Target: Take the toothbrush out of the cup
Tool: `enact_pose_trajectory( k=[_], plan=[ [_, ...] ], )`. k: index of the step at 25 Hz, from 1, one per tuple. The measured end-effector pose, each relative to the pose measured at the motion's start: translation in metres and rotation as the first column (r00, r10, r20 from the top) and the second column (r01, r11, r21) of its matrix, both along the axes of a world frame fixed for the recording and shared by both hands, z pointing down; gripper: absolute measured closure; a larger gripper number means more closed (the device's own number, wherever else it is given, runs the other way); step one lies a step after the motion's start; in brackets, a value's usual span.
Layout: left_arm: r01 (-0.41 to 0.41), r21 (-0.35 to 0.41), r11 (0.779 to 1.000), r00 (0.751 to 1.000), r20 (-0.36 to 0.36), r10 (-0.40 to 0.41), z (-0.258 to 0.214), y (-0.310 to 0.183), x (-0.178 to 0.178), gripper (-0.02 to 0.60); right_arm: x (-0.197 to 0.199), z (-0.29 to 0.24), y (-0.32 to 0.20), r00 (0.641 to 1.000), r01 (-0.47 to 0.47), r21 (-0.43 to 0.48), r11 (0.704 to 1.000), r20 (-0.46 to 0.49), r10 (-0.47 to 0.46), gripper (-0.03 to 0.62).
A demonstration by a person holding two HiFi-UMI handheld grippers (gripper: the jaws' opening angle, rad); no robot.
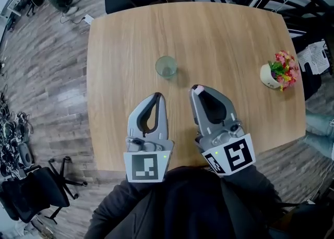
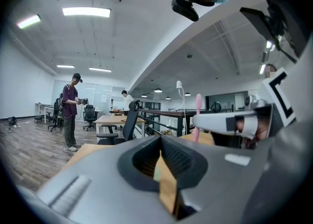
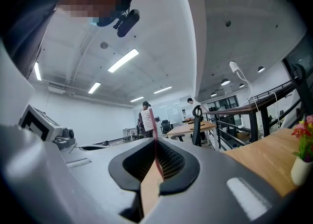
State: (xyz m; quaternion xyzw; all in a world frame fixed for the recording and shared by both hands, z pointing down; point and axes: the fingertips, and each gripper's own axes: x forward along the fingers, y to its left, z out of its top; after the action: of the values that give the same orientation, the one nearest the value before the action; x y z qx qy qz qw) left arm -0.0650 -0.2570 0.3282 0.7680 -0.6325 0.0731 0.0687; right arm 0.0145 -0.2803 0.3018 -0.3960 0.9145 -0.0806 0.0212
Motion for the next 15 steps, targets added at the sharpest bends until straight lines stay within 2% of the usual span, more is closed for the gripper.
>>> enact_pose_trajectory(
  k=[5, 15],
  plan=[
    [0.026, 0.015, 1.000, 1.000, 0.007, -0.026, -0.0052, 0.0035, -0.0104, 0.574, 0.0004, 0.0009, 0.0068, 1.000, 0.004, 0.008, 1.000, -0.008, -0.004, 0.582],
    [0.022, 0.026, 0.999, 1.000, 0.008, -0.022, -0.0077, 0.0051, -0.0061, 0.574, -0.0021, -0.0025, 0.0101, 1.000, 0.015, 0.024, 1.000, -0.013, -0.015, 0.583]
  ],
)
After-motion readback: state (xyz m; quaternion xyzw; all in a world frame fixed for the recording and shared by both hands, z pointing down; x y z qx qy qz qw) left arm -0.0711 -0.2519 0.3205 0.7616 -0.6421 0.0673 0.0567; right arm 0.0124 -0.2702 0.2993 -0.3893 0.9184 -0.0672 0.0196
